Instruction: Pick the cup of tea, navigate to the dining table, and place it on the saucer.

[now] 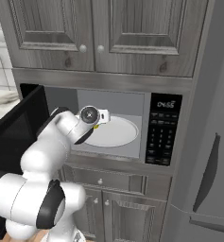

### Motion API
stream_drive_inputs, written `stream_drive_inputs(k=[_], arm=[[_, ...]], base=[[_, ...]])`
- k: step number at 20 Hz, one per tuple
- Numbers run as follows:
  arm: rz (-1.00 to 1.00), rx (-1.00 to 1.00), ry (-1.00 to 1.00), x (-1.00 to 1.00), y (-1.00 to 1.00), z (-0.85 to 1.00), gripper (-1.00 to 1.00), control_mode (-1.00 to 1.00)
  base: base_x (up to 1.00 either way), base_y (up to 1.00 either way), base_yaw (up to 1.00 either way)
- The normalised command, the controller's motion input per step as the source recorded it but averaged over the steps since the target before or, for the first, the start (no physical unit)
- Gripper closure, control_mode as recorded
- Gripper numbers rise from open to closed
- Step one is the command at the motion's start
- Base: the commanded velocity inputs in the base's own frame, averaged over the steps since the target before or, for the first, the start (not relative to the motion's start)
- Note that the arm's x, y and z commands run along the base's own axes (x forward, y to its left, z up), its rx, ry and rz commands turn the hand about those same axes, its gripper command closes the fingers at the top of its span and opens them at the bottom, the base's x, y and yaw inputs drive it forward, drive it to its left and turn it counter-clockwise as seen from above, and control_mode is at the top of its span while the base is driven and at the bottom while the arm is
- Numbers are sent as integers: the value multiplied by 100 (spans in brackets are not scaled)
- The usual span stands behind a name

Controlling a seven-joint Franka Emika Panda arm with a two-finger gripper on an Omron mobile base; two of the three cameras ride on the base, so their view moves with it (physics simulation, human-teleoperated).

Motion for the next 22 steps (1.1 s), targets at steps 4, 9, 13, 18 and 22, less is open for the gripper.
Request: stream_drive_inputs(k=[4, 9, 13, 18, 22], arm=[[0, 0, 0, 10, 0, -5, -100, -100], [0, 0, 0, 15, 0, -3, -100, -100], [0, 0, 0, 16, 0, -9, -100, -100], [0, 0, 0, 15, 0, -20, -100, -100], [0, 0, 0, 11, 0, -22, -100, -100]], base=[[0, 0, 0], [0, 0, 0], [0, 0, 0], [0, 0, 0], [0, 0, 0]])
